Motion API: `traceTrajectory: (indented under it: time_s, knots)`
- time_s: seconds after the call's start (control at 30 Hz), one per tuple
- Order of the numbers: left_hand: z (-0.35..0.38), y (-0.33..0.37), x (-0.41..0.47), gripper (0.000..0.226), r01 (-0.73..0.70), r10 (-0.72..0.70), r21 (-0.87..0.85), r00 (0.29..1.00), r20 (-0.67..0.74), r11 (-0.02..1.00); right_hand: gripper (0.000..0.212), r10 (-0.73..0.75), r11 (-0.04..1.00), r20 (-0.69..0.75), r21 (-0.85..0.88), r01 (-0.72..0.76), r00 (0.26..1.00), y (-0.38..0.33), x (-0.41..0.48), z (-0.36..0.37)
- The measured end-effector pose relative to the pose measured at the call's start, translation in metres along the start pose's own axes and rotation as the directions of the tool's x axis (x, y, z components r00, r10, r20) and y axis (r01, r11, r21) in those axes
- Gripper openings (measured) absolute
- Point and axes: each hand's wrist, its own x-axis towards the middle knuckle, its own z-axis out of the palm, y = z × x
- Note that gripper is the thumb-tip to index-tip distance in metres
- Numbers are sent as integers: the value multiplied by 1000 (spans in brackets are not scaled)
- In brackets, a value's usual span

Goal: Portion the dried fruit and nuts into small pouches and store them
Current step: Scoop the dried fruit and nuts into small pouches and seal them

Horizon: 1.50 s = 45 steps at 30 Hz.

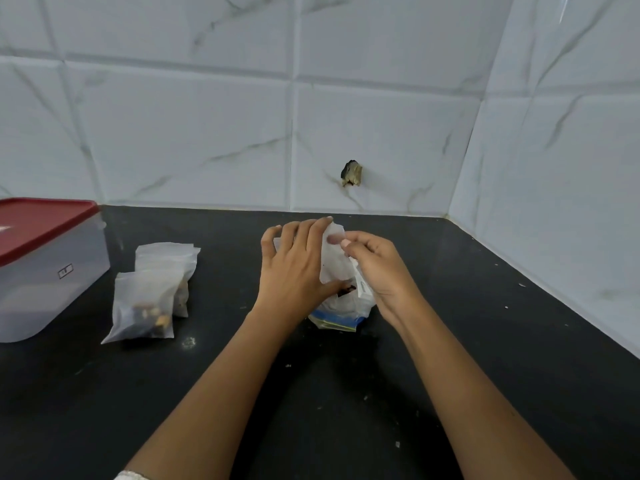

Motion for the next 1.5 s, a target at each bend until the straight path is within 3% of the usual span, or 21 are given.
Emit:
traceTrajectory:
  time_s: [0.17,0.27,0.33,0.47,0.63,0.83,0.97,1.1,1.33,1.43,1.47,1.5]
  knots:
    - [-6,0,3,70,-38,38,-31,999,1,999,32,-42,994,-57,-104,36,998,6,6,-1]
    - [-10,-4,6,68,-70,74,-123,997,28,990,36,-165,954,-108,-270,131,980,8,7,-2]
    - [-13,-7,8,68,-78,91,-188,994,63,979,33,-206,946,-109,-276,169,972,8,8,-1]
    - [-12,-13,10,63,-47,80,-216,986,150,975,17,-196,946,-29,-267,181,980,8,9,-5]
    - [-11,-17,6,80,-17,42,-177,990,136,984,21,-92,926,107,-357,124,990,12,10,0]
    - [-8,-15,5,79,-49,79,-194,985,153,980,32,-28,968,70,-246,44,997,7,6,-5]
    - [-8,-14,7,74,-45,93,-269,981,170,962,39,-78,929,11,-362,77,997,3,1,-1]
    - [-10,-15,10,61,-45,116,-335,974,196,941,39,-67,935,0,-350,63,998,1,2,0]
    - [-14,-12,9,70,34,99,-470,962,255,882,42,-4,952,112,-303,38,994,-3,-4,2]
    - [-16,-11,9,57,110,23,-451,960,279,886,34,-1,970,1,-243,1,1000,-4,-3,-2]
    - [-17,-12,9,53,166,-36,-448,958,284,878,28,-22,960,-77,-279,0,997,-1,0,-5]
    - [-19,-12,9,51,238,-109,-451,950,293,860,20,-54,905,-138,-425,-10,989,3,3,-10]
